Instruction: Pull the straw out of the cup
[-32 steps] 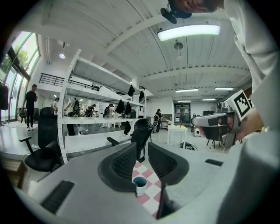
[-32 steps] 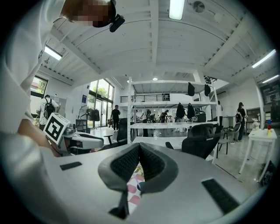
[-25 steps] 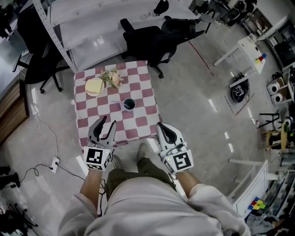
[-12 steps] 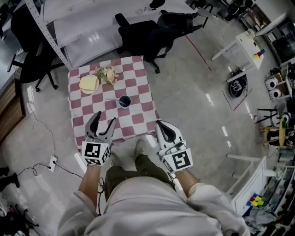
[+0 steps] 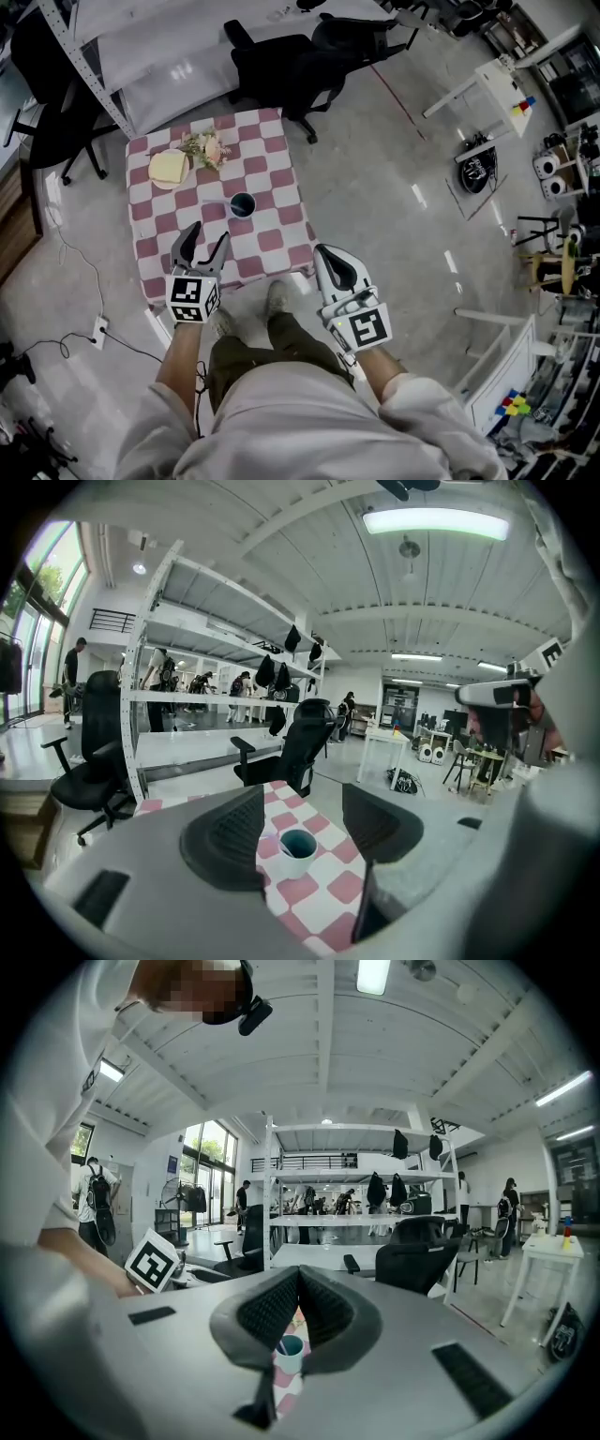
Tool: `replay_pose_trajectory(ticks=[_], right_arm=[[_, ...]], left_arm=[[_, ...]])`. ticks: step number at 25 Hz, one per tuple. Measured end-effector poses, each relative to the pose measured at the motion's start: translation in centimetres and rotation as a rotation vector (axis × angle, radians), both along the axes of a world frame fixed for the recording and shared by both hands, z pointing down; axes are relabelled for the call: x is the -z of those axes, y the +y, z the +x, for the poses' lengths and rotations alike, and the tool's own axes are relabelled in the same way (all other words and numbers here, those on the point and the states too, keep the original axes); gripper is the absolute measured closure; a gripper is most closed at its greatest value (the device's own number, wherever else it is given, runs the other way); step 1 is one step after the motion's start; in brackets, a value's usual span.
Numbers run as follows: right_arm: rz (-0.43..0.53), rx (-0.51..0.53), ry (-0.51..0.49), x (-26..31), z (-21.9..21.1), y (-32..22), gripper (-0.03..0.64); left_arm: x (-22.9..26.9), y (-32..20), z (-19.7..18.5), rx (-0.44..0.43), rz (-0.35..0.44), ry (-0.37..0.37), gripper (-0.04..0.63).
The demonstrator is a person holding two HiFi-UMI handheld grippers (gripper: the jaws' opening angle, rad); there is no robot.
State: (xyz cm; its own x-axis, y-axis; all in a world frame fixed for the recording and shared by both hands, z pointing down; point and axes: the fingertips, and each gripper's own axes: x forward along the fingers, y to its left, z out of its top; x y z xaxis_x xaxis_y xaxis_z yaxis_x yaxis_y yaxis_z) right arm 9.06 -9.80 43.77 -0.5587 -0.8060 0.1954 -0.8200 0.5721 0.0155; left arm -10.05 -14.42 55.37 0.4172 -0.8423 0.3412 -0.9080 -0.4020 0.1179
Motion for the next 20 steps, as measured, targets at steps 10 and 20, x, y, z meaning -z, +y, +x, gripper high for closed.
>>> replay_pose_trajectory(ticks=[10,20], right_arm=[[-0.027,-0.029,0.027,-1.2,2.1,-0.3,0.612],[-0.042,-0.042,0.048,-1.9,3.6,-0.3,0.612]], left_arm=[[-5.7,-2.2,-0.1,0.032,-0.099,0.0,0.339],[-10.3,-3.9,0.5,0.048,-0.187,-0.002,0.339]])
